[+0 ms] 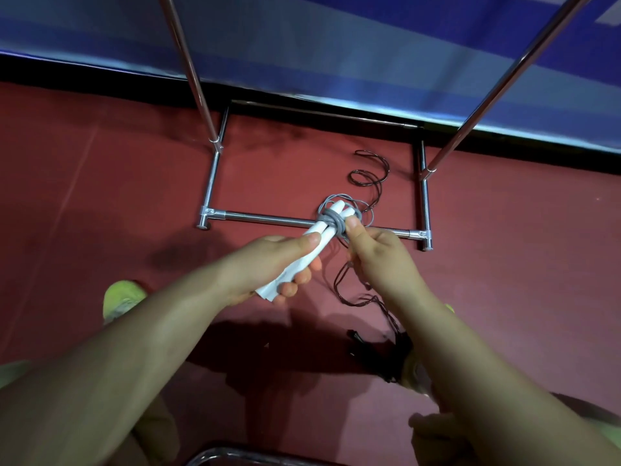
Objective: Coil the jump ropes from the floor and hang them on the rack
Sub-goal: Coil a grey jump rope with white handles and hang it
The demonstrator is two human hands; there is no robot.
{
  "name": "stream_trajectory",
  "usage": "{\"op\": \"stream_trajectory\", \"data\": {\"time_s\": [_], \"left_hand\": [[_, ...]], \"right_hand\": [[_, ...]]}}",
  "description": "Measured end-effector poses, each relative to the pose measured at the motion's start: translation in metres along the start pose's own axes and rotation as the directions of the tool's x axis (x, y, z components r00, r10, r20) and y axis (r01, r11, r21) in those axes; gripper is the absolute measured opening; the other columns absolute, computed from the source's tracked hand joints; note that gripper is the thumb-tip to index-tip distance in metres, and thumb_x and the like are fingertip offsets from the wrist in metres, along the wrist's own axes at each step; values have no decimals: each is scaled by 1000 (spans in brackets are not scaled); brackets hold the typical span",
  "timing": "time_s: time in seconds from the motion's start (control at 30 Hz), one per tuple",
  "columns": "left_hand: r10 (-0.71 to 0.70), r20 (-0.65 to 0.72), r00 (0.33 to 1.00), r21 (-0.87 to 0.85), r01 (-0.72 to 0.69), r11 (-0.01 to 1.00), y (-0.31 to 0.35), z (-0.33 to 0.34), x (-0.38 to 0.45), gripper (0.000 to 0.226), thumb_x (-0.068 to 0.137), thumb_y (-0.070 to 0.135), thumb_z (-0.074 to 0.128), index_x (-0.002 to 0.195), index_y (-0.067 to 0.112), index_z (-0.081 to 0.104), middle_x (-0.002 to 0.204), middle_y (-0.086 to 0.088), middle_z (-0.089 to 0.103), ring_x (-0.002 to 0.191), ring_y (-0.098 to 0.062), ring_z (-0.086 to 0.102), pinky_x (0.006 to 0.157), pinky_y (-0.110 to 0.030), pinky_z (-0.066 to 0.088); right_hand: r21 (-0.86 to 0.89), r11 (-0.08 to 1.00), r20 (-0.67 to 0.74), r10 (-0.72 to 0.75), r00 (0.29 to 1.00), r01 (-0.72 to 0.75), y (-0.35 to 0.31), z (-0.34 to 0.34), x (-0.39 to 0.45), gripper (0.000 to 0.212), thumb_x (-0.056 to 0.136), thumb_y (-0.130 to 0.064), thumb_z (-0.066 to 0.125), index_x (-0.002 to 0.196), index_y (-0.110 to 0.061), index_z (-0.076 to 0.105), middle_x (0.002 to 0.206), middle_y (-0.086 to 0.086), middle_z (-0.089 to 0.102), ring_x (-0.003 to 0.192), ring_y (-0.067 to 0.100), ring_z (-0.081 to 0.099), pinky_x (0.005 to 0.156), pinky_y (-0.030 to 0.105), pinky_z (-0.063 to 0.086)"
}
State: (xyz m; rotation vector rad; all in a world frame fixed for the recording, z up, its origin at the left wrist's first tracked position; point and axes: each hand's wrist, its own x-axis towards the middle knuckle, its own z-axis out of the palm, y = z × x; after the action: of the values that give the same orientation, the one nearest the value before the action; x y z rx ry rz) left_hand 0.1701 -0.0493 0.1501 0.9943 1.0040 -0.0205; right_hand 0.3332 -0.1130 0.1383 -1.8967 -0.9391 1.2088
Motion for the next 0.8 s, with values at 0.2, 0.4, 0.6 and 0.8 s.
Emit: {"op": "stream_trajectory", "data": {"time_s": [0.2,0.4,0.6,0.8], "left_hand": [[230,-296,927,610,-2,792,-9,-6,8,40,88,55,50,79,16,56,71,1,59,62,-19,52,61,-32,39],[368,-251,895,899,75,431,-7,0,0,37,87,63,45,82,27,39,74,9,48,73,-20,47,59,-32,30],[406,-224,886,927,65,370,-7,2,-1,38,84,62,50,85,26,40,82,7,53,83,-23,55,61,-31,32],[-33,-8,999,212,34,977,5,1,-5,35,81,42,64,99,13,59,82,-7,71,68,-21,65,66,-34,51]], "right_hand": [[103,981,99,154,983,-165,-1,8,-6,55,99,-51,32,80,-11,63,57,2,52,38,8,44,40,16,32],[2,970,198,238,951,-243,-1,9,-6,65,92,-62,38,94,-4,66,60,4,59,38,10,46,42,19,33],[12,986,179,159,971,-164,-3,10,-8,52,99,-46,39,82,-4,65,55,1,52,40,12,42,42,21,32],[151,982,117,95,989,-113,-8,8,-8,39,100,-33,37,69,-12,46,52,2,40,45,17,32,47,28,24]]}}
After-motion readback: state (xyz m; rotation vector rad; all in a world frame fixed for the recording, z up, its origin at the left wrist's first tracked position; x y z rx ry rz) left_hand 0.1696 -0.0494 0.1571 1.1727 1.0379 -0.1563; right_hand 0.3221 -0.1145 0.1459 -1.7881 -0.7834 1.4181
